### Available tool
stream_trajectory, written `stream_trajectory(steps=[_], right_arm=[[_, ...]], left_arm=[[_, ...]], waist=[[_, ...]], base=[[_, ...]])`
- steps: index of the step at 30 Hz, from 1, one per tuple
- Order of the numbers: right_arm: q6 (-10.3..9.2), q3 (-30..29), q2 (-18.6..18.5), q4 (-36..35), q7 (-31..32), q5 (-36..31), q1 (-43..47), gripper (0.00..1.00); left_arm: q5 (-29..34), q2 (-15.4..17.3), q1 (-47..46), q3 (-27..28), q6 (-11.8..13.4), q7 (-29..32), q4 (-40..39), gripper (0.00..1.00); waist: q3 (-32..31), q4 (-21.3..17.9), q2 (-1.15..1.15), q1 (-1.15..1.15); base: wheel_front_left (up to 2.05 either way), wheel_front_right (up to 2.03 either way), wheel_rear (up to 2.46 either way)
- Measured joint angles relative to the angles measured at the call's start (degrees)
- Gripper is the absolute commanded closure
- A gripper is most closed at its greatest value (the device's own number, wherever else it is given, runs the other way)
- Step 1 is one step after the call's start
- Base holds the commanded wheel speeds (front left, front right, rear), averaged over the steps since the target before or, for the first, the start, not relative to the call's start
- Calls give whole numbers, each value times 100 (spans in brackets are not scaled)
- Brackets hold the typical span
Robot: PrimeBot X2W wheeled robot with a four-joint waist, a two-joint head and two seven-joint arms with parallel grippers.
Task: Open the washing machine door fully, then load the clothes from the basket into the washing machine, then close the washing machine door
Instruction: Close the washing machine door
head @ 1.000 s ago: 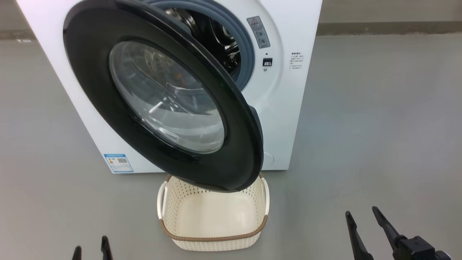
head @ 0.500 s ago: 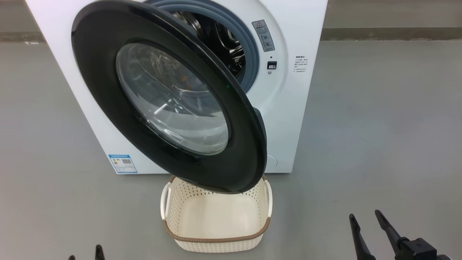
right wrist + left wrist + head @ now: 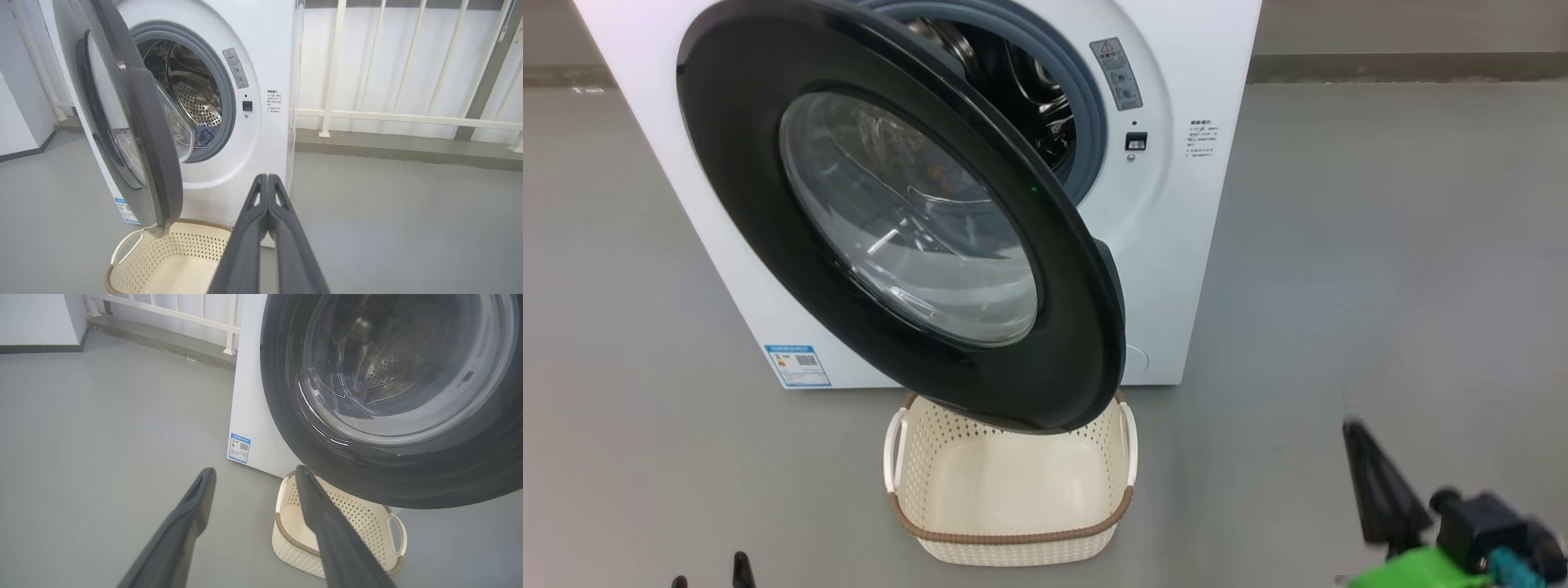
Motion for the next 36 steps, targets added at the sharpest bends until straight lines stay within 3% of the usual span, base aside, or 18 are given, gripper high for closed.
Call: stream_trajectory(steps=[7, 15, 24, 36], right_arm=[[0, 365, -23, -822, -1, 63, -772, 100], [0, 1657, -74, -1314, -2, 449, -1664, 100], [0, 2602, -108, -394, -2, 713, -1909, 100], [0, 2548, -127, 257, -2, 791, -2296, 100]], left_arm=[[-52, -4, -1, -87, 14, 0, -67, 0], [-108, -4, -7, -269, 22, 0, -78, 0], [-261, -5, -32, -482, 105, 0, -145, 0], [-363, -7, -182, -582, 107, 0, -240, 0]], waist=[[46, 55, 0, 0], [92, 253, 0, 0], [250, 546, 0, 0], [585, 715, 0, 0]], base=[[0, 0, 0], [0, 0, 0], [0, 0, 0], [0, 0, 0]])
